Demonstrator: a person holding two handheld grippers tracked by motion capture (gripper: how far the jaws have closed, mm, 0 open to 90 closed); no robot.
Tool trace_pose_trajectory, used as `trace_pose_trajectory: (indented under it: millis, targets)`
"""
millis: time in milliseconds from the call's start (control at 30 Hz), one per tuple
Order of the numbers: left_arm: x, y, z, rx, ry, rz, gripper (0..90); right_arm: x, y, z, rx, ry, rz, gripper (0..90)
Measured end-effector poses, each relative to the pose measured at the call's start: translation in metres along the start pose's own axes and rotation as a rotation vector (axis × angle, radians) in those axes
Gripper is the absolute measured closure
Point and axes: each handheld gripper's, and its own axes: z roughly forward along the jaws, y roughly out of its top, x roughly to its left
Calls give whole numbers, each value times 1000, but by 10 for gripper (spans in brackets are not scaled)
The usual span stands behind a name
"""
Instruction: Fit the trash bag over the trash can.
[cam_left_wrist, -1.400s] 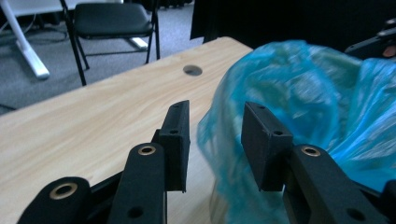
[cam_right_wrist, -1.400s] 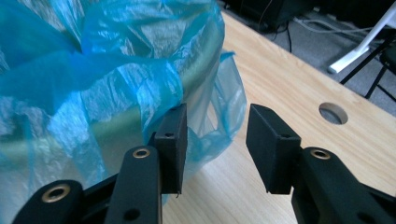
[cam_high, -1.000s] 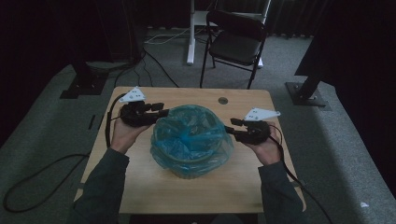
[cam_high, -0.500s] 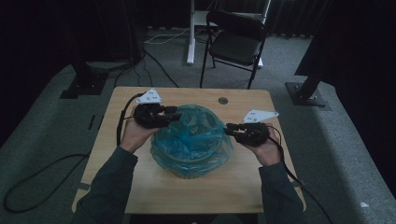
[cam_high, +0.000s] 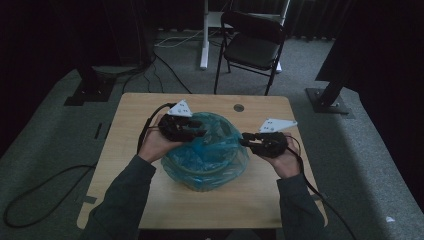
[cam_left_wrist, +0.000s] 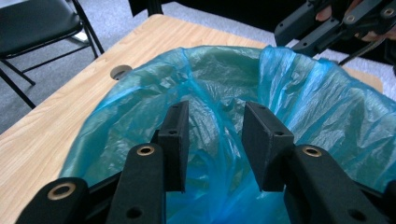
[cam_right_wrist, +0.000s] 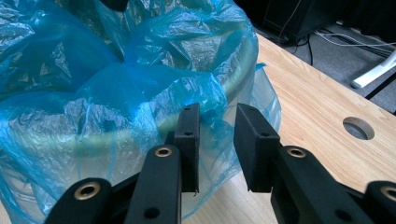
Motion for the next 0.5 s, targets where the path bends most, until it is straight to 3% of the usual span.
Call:
trace_pose_trajectory:
  millis: [267,500]
  targets:
    - [-6,13,13,81,14,63,614,0,0,-1,-2,1,-3,698]
    - [-4,19,28,166,26,74,615,0,0,-1,-2,3,-4,697]
